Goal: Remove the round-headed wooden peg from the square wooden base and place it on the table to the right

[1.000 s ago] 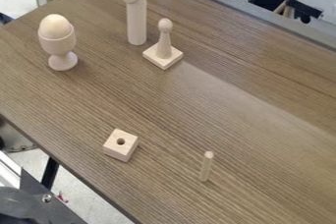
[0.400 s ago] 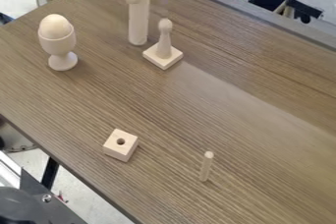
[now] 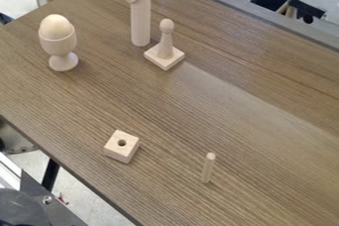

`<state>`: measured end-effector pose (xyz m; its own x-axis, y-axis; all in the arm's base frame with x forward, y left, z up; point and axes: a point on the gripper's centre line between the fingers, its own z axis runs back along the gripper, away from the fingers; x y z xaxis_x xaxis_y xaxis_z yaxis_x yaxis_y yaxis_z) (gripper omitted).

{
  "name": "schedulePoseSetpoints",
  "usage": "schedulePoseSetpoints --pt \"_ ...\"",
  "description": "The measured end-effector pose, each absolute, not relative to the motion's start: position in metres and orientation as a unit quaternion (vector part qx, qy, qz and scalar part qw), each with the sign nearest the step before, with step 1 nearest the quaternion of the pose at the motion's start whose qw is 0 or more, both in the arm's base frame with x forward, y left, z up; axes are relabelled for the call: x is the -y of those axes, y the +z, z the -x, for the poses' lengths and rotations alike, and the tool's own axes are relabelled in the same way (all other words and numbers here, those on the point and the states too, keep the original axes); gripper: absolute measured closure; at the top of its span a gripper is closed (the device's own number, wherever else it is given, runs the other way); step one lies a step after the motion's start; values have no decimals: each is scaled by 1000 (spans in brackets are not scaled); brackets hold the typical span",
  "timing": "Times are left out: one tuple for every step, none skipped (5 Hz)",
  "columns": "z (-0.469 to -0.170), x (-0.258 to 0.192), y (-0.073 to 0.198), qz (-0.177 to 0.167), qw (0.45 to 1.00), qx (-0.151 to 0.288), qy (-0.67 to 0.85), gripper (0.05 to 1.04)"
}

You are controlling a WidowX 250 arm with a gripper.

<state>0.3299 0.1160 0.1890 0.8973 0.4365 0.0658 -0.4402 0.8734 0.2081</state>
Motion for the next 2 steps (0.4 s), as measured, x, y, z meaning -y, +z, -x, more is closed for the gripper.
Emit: schedulePoseSetpoints --pt "-326 -108 190 -90 970 6 226 83" --pt "-330 -89 179 -44 978 5 206 83"
